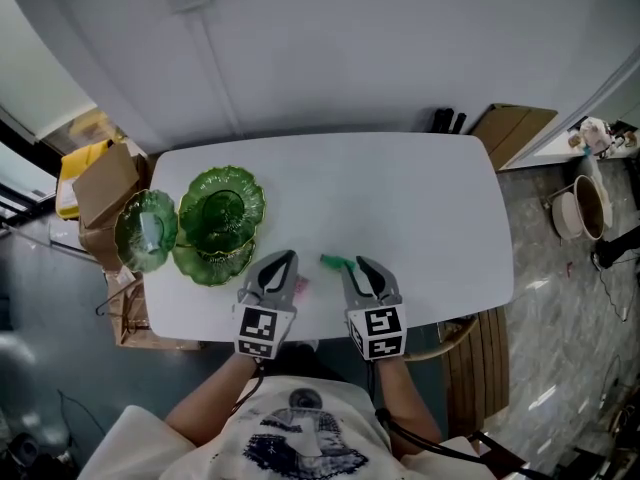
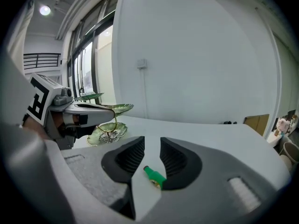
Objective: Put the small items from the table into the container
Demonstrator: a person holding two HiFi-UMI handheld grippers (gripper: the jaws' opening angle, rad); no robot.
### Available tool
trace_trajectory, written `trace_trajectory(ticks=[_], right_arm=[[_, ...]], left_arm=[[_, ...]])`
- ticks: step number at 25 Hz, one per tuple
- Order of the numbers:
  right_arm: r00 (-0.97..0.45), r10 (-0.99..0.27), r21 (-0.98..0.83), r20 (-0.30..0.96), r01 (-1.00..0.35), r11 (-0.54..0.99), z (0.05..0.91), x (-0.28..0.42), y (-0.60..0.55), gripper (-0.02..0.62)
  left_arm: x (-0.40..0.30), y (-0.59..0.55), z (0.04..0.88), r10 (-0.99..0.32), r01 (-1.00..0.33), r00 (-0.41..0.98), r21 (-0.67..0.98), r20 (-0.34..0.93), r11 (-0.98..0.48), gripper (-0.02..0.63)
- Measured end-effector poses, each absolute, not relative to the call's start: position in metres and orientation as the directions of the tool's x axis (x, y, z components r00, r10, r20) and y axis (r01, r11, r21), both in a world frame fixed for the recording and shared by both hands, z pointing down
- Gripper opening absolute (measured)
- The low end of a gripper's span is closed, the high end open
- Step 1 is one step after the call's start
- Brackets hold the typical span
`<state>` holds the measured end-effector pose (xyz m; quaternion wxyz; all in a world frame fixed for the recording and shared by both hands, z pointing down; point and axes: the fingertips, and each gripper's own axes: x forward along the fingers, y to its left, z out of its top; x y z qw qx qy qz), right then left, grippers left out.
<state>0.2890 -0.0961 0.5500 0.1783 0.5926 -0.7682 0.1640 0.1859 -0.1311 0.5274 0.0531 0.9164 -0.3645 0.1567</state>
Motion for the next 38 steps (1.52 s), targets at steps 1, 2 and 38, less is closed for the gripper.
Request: trace_trajectory(ticks=[1,2,38], right_arm=[[-0.241,-0.846,-0.045,0.475,-0.967,0.25,0.554,0.289,-0.098,0.111],[-0.249,-0.84,-0.05,0.483,-0.965,0.257,0.559,0.289,-0.099,0.124],[-0.348,-0.578,-0.089,0.739,-0.899,0.428,0.704,0.291,-0.116,0.274]], left_arm=[[0.188,-0.133,0.53,-0.65,-0.685,0.685,-0.013,0.33,-0.729,-0.009],[0.189,-0.134,0.533,-0.648,-0.685,0.684,-0.01,0.335,-0.728,-0.009],[0.232,-0.171,0.622,-0.579,-0.671,0.659,0.027,0.48,-0.741,-0.01]])
